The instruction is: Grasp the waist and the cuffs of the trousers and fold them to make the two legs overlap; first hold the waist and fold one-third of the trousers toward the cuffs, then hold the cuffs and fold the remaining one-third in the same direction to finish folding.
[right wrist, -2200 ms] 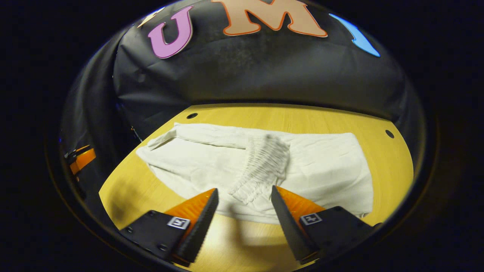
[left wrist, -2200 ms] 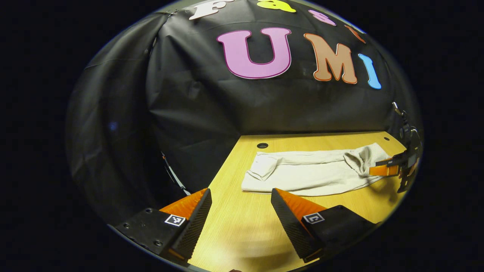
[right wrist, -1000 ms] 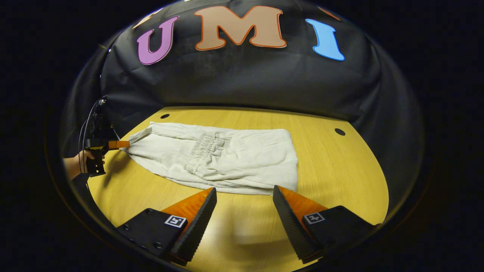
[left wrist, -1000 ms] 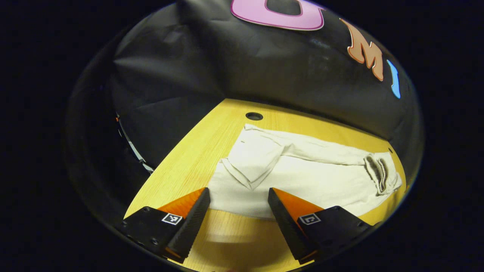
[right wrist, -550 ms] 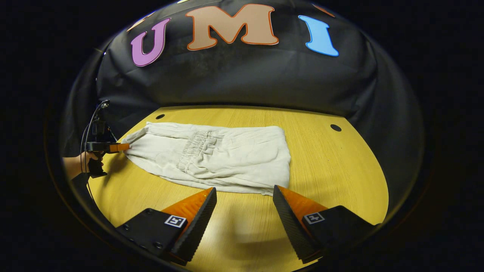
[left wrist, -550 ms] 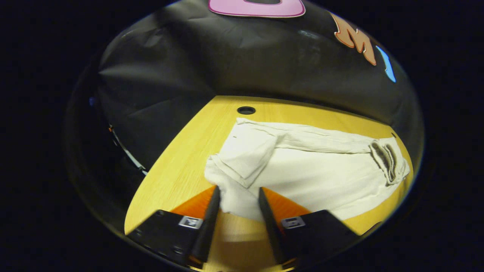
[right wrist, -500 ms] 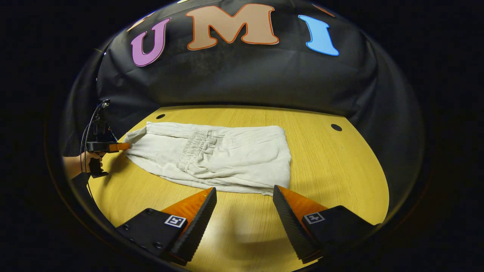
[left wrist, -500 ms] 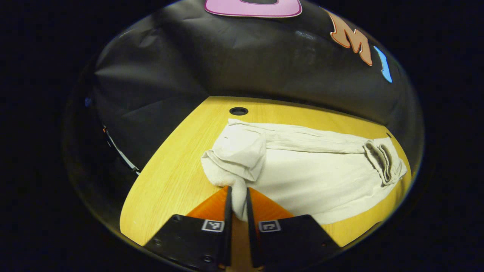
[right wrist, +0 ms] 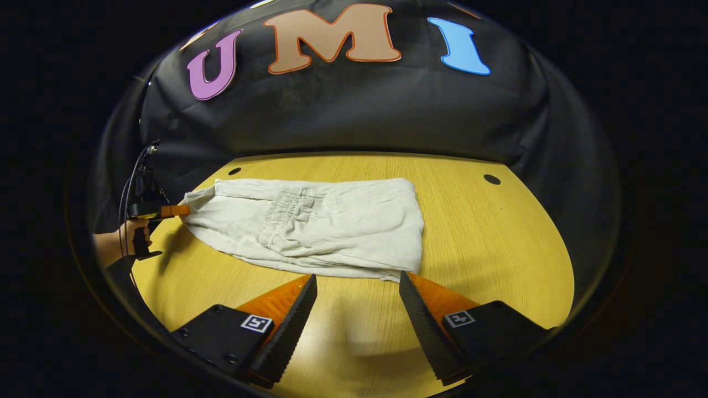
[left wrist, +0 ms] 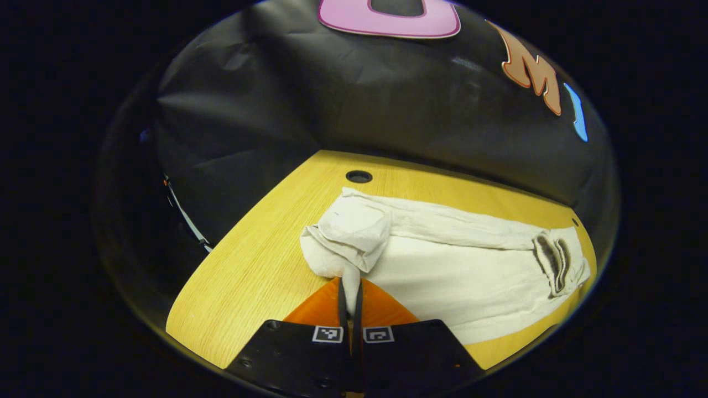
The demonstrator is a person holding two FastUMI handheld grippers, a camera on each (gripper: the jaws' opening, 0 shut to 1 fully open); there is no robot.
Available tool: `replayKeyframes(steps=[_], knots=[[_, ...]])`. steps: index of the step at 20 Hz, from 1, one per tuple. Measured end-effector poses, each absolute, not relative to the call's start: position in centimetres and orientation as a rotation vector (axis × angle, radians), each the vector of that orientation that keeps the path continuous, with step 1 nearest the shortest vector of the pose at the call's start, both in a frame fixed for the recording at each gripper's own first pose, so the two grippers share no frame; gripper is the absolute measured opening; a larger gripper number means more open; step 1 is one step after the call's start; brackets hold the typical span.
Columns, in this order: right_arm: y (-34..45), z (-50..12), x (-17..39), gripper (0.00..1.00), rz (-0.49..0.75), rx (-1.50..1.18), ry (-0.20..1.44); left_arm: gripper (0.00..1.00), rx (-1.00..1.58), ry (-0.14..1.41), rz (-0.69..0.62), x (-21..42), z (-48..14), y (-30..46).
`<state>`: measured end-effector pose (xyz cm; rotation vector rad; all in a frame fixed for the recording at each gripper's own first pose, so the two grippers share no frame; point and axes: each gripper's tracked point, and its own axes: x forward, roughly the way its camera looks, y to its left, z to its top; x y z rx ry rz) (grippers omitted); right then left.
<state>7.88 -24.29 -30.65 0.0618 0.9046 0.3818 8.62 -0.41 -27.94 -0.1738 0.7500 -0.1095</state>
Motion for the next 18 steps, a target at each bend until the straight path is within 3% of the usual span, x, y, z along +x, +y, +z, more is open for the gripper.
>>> replayKeyframes(steps=[1,2,4,6,8,9,10,13,14,15,18], knots=[[-24.3,-30.3,7.9,0.96,0.382,0.069,0.899,0.00,-0.167,0.731,-0.125,8.9,-26.8,-0.9],[-24.4,-29.9,8.0,0.92,0.382,0.077,0.892,0.00,-0.160,0.698,-0.150,9.3,-25.2,-1.7],[-24.6,-28.8,7.8,0.92,0.372,0.095,0.875,0.00,-0.130,0.647,-0.198,9.9,-22.0,-3.2],[-24.5,-27.9,7.1,0.97,0.357,0.115,0.857,0.00,-0.110,0.591,-0.242,10.6,-19.1,-4.5],[-24.9,-26.8,6.1,0.92,0.339,0.117,0.833,0.00,-0.119,0.543,-0.284,11.2,-16.5,-6.2],[-25.1,-26.2,5.6,0.91,0.328,0.118,0.819,0.00,-0.129,0.530,-0.302,11.4,-15.7,-6.8],[-25.4,-25.6,5.1,0.97,0.314,0.126,0.809,0.00,-0.142,0.524,-0.316,11.6,-14.7,-7.5],[-26.2,-24.9,3.3,0.96,0.294,0.152,0.796,0.00,-0.182,0.518,-0.344,11.9,-12.7,-9.6],[-26.6,-24.7,2.8,0.92,0.296,0.149,0.797,0.00,-0.190,0.509,-0.347,12.0,-11.9,-10.3],[-27.1,-24.6,2.6,0.97,0.297,0.148,0.797,0.00,-0.195,0.501,-0.356,12.0,-11.3,-11.3],[-28.9,-24.5,2.9,0.96,0.292,0.191,0.791,0.00,-0.169,0.489,-0.375,11.8,-9.6,-14.4]])
